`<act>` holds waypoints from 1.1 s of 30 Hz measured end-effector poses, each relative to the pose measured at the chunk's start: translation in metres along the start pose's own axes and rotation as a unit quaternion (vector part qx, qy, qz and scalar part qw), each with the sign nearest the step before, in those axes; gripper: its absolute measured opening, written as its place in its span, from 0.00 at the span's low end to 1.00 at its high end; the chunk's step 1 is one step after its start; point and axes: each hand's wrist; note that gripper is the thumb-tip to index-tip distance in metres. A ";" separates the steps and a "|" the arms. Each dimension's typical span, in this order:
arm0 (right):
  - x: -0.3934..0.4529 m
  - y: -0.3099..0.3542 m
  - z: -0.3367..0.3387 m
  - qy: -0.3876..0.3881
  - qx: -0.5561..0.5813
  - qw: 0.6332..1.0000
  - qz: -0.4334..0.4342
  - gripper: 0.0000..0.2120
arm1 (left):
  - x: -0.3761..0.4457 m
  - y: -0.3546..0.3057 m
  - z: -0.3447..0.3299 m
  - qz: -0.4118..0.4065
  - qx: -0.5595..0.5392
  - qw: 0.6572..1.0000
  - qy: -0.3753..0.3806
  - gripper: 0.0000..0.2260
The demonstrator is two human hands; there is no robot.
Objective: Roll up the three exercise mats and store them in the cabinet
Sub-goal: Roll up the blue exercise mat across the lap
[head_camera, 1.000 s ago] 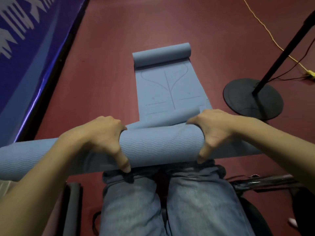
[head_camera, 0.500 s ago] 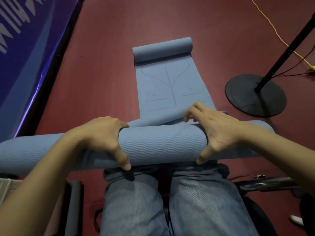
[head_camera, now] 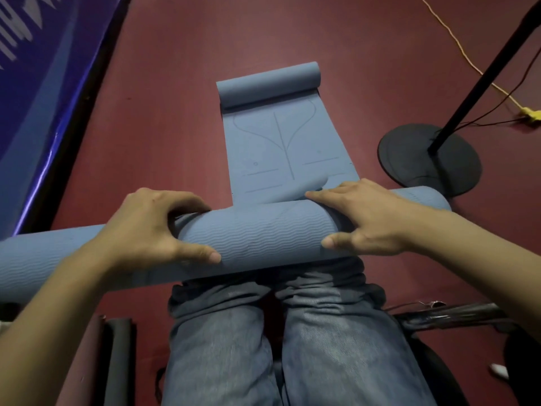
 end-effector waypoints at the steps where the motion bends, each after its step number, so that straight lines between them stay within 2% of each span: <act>1: 0.003 0.002 0.001 0.006 -0.014 1.000 0.000 0.47 | -0.002 -0.002 0.000 0.004 0.014 1.000 0.003 0.35; 5: 0.013 0.014 0.005 0.047 -0.085 0.995 -0.014 0.56 | -0.015 -0.010 -0.010 -0.019 0.132 0.991 0.016 0.44; 9: 0.022 0.020 0.002 0.050 -0.106 0.993 -0.036 0.48 | -0.019 -0.019 -0.017 0.009 0.224 0.970 0.094 0.64; 11: 0.024 0.020 0.002 0.045 -0.101 0.993 -0.041 0.47 | -0.015 -0.017 -0.021 0.020 0.231 0.967 0.102 0.67; 14: 0.025 0.018 0.000 0.040 -0.098 0.993 -0.044 0.49 | -0.010 -0.007 -0.031 0.003 0.262 0.963 0.070 0.65; 16: 0.026 0.017 -0.003 0.040 -0.101 0.993 -0.048 0.54 | -0.007 -0.003 -0.039 -0.006 0.276 0.960 0.050 0.63; 19: 0.027 0.015 -0.011 0.014 -0.095 0.994 -0.045 0.58 | -0.002 -0.008 -0.042 0.009 0.289 0.957 0.038 0.59; 26: 0.023 0.017 -0.012 -0.014 -0.062 0.997 -0.053 0.49 | 0.004 -0.022 -0.024 -0.005 0.336 0.938 0.082 0.41; 33: 0.010 0.022 0.006 0.049 -0.017 0.997 -0.059 0.50 | -0.010 -0.036 -0.007 -0.001 0.319 0.938 0.134 0.38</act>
Point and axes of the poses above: each hand's wrist, its own x-axis towards the middle knuckle, its own z-axis out of the back of the hand, y = z × x
